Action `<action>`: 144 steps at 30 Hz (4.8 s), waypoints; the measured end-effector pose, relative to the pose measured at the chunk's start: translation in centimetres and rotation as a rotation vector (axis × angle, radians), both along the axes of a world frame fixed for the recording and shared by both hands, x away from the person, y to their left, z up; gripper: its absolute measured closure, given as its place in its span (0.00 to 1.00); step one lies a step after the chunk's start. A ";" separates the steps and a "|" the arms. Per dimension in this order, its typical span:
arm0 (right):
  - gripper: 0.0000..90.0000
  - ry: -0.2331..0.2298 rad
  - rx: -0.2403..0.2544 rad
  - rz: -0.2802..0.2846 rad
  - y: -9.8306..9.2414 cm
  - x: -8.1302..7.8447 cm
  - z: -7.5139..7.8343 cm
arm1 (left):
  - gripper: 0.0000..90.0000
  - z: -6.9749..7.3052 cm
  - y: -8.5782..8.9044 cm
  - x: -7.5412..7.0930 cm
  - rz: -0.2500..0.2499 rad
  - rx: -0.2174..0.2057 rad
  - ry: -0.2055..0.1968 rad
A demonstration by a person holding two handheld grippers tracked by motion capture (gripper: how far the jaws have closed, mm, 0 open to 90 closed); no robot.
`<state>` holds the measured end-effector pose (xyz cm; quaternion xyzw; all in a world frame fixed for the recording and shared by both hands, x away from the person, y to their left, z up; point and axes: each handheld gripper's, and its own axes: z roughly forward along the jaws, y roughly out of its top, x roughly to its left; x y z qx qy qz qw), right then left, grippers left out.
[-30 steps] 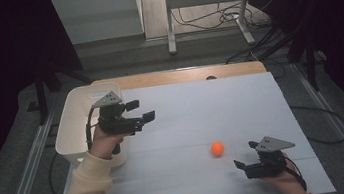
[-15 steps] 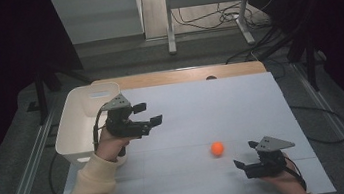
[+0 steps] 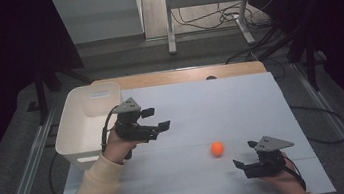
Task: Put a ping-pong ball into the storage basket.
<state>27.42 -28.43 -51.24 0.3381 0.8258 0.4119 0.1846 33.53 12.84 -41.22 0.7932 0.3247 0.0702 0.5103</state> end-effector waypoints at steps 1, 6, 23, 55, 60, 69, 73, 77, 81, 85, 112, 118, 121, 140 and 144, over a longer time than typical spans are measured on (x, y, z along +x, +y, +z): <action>0.14 0.000 0.000 0.000 0.0 0.0 0.0 | 0.21 0.0 0.0 0.0 0.000 0.000 0.000; 0.14 0.001 0.001 0.000 0.0 0.0 0.0 | 0.21 -0.4 -0.7 0.0 -0.046 -0.039 0.031; 0.14 0.003 0.001 -0.002 0.0 0.0 0.0 | 0.21 -2.0 -3.3 -0.1 -0.085 0.065 0.032; 0.14 0.003 -0.006 -0.005 0.0 -0.1 0.0 | 0.21 -4.0 -7.8 -0.6 -0.159 0.169 0.034; 0.14 0.005 -0.009 -0.006 0.0 -0.1 -0.1 | 0.21 -4.2 -8.4 -0.7 -0.174 0.173 0.036; 0.14 0.005 -0.009 -0.006 0.0 -0.1 -0.1 | 0.21 -4.5 -9.7 -0.8 -0.200 0.185 0.038; 0.14 0.005 -0.009 -0.005 0.0 -0.1 -0.1 | 0.21 -4.6 -10.1 -0.8 -0.207 0.190 0.040; 0.14 0.005 -0.009 -0.006 -0.1 -0.1 -0.1 | 0.21 -4.9 -10.6 -0.8 -0.209 0.199 0.047; 0.14 0.006 -0.011 -0.005 0.0 -0.1 -0.1 | 0.21 -5.2 -11.2 -0.8 -0.223 0.208 0.053; 0.14 0.007 -0.010 -0.006 0.0 -0.1 -0.1 | 0.21 -5.5 -11.8 -0.7 -0.232 0.219 0.057; 0.14 0.007 -0.010 -0.005 -0.1 -0.1 -0.1 | 0.21 -8.1 -16.0 0.3 -0.281 0.316 0.068; 0.14 0.008 -0.010 -0.004 -0.1 -0.1 -0.1 | 0.21 -8.6 -16.3 0.5 -0.285 0.323 0.077; 0.14 0.010 -0.010 -0.003 -0.1 -0.1 -0.1 | 0.21 -8.9 -16.7 0.5 -0.297 0.330 0.078; 0.14 0.007 -0.011 -0.009 -0.1 -0.2 -0.1 | 0.21 -9.9 -17.8 0.8 -0.304 0.361 0.065; 0.14 0.006 -0.008 -0.010 -0.2 -0.2 -0.1 | 0.24 -10.1 -18.3 0.9 -0.305 0.373 0.057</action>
